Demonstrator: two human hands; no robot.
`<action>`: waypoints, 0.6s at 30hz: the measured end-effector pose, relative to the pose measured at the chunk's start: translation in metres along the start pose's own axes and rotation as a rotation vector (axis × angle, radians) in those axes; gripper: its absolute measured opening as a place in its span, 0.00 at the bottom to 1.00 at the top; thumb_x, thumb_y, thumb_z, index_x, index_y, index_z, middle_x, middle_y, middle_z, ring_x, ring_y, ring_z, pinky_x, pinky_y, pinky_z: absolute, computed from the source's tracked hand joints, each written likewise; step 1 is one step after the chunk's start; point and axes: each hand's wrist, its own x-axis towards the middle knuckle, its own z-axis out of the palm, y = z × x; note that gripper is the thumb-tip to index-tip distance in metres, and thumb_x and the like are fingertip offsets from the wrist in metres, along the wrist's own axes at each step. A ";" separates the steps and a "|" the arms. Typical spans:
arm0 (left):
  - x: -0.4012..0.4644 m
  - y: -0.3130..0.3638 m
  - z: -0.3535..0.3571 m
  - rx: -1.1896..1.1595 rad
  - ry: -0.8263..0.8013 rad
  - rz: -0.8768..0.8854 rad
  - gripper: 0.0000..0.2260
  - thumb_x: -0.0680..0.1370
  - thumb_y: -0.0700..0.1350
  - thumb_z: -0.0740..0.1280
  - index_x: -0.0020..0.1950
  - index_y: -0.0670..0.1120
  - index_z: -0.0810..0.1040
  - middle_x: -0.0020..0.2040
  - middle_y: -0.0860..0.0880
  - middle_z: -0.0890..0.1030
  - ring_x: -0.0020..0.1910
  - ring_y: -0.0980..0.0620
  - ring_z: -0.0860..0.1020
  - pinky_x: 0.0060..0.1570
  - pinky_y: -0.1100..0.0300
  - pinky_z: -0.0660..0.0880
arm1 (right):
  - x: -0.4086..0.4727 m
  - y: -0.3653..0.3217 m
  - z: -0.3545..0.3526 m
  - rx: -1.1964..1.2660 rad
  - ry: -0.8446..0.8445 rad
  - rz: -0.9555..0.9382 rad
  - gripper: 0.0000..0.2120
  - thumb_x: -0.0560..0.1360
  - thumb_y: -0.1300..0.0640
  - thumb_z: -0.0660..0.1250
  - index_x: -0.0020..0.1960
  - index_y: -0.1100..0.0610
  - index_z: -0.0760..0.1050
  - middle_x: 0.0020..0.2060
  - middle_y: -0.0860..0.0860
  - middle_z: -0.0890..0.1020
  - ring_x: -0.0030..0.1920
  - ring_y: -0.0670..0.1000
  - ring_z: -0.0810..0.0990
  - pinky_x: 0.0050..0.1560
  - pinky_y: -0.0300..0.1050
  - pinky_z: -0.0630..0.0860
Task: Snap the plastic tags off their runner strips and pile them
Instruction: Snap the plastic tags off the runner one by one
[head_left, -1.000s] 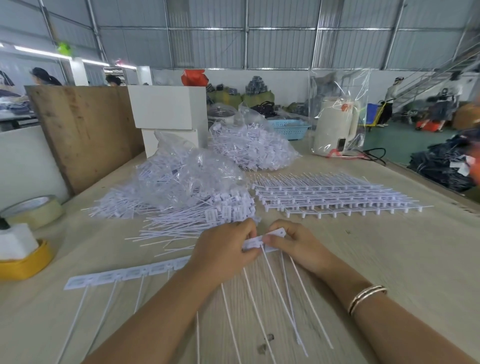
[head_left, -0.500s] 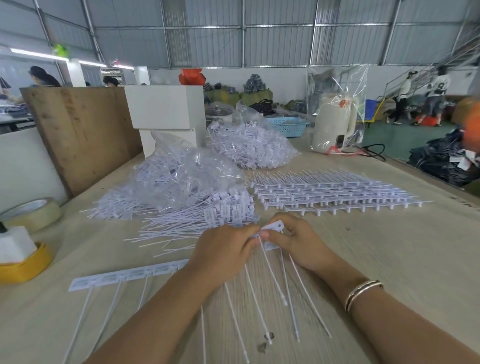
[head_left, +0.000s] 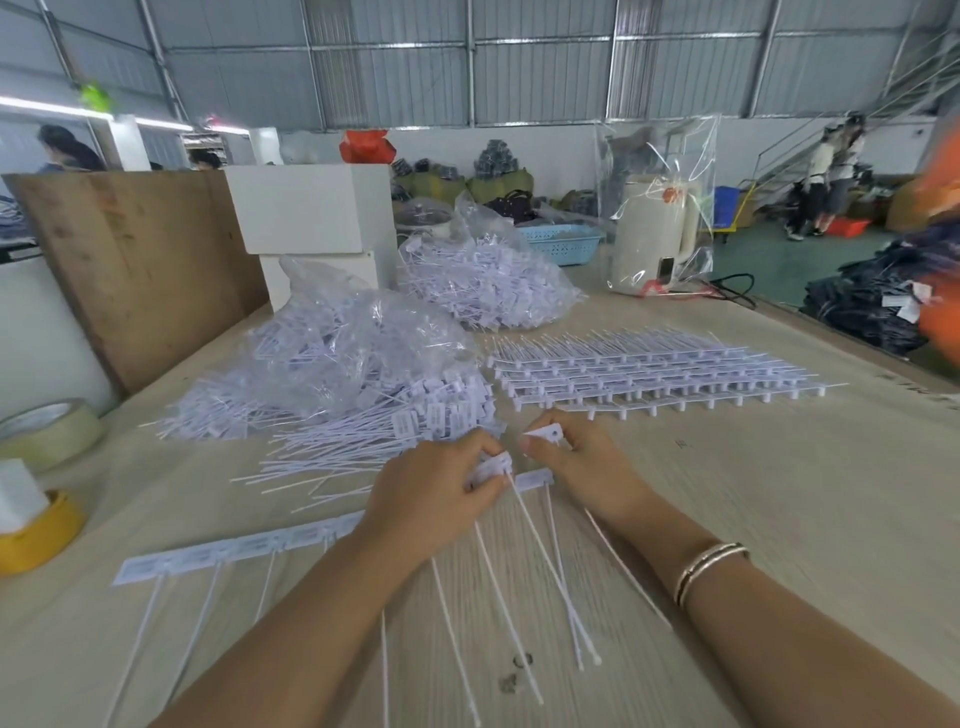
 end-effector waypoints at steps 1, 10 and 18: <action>0.000 0.001 0.000 -0.011 0.013 -0.011 0.11 0.75 0.60 0.62 0.55 0.58 0.71 0.41 0.55 0.80 0.38 0.55 0.78 0.38 0.59 0.74 | 0.001 0.001 0.002 -0.010 0.020 0.052 0.10 0.75 0.56 0.68 0.35 0.53 0.73 0.33 0.50 0.74 0.36 0.47 0.72 0.46 0.44 0.66; -0.001 0.000 -0.001 0.047 0.057 -0.080 0.12 0.71 0.62 0.64 0.44 0.56 0.69 0.35 0.55 0.76 0.35 0.55 0.75 0.31 0.60 0.68 | 0.011 0.012 0.017 -0.484 0.145 0.246 0.09 0.76 0.50 0.61 0.56 0.47 0.73 0.55 0.45 0.71 0.63 0.49 0.64 0.58 0.46 0.55; -0.001 0.003 -0.001 0.052 0.044 -0.068 0.15 0.70 0.63 0.64 0.46 0.54 0.66 0.37 0.56 0.76 0.36 0.54 0.75 0.32 0.60 0.68 | -0.001 0.001 0.029 -0.463 -0.015 -0.124 0.17 0.73 0.37 0.60 0.43 0.47 0.81 0.48 0.38 0.73 0.59 0.43 0.64 0.52 0.39 0.49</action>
